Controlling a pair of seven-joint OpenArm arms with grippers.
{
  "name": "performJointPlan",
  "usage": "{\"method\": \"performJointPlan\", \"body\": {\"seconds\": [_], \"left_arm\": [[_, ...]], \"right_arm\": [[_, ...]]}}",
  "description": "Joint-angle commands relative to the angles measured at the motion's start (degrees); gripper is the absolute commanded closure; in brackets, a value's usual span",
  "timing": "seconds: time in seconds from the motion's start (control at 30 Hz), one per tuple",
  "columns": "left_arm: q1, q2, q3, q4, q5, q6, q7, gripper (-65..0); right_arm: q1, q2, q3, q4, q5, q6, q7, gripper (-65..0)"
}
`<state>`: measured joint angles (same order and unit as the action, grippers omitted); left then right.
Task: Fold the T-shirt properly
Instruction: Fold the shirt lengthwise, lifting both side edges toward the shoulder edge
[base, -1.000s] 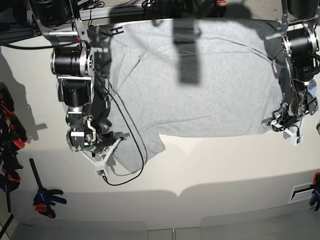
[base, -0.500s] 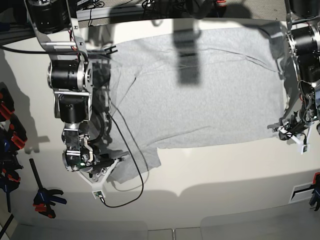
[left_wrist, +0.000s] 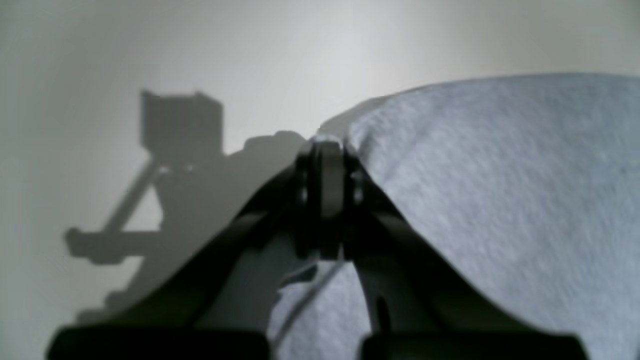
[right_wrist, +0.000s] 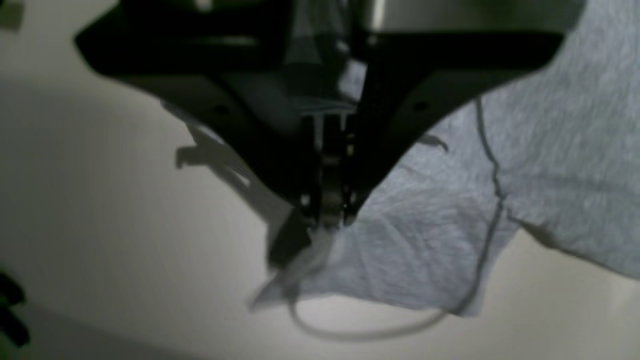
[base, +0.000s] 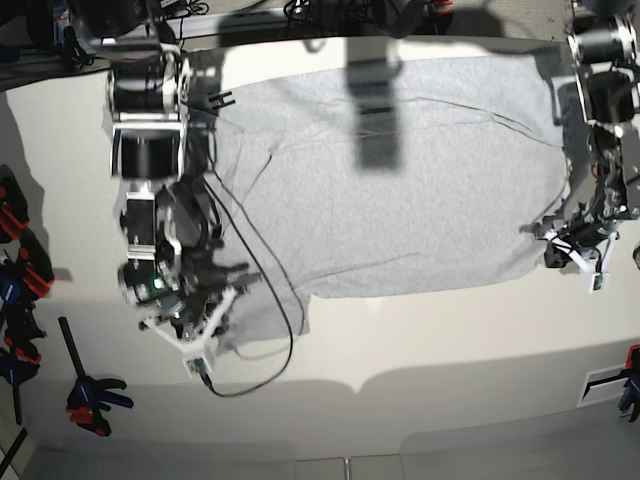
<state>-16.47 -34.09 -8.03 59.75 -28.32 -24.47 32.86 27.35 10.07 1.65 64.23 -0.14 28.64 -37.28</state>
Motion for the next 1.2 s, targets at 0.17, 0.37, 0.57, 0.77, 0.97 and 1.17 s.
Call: {"method": "performJointPlan", "body": {"seconds": [0.17, 0.37, 0.57, 0.77, 0.97, 1.17], "left_arm": [[6.8, -1.5, -8.5, 16.6, -1.4, -0.1, 2.3, 0.0], [14.9, -1.5, -15.0, 27.5, -5.4, -0.2, 5.4, 0.0], [22.3, -1.5, -19.6, 35.6, -5.9, -0.2, 7.6, 0.0], [29.1, -1.5, -24.2, 42.1, -5.9, -0.2, 9.6, 0.0], [35.5, -1.4, -29.2, 47.3, -11.1, -0.2, 12.0, 0.0], [41.7, -0.2, -29.5, 49.5, -10.8, -0.4, 12.6, 0.0]], "right_arm": [[-6.6, 3.2, 0.2, 13.9, 0.8, 0.0, -0.1, 0.0], [-14.0, 5.3, 0.3, 25.9, 0.8, -0.8, -1.2, 0.0], [-21.1, 5.5, 0.3, 38.2, 0.8, -1.2, -3.6, 0.0], [-27.3, 6.0, 1.9, 45.6, 0.6, -1.3, -5.5, 0.0], [-33.5, 6.0, 8.1, 48.2, 2.9, -1.2, -6.6, 0.0], [-39.3, 6.0, 10.2, 49.2, 3.8, -1.2, -7.8, 0.0]]}}
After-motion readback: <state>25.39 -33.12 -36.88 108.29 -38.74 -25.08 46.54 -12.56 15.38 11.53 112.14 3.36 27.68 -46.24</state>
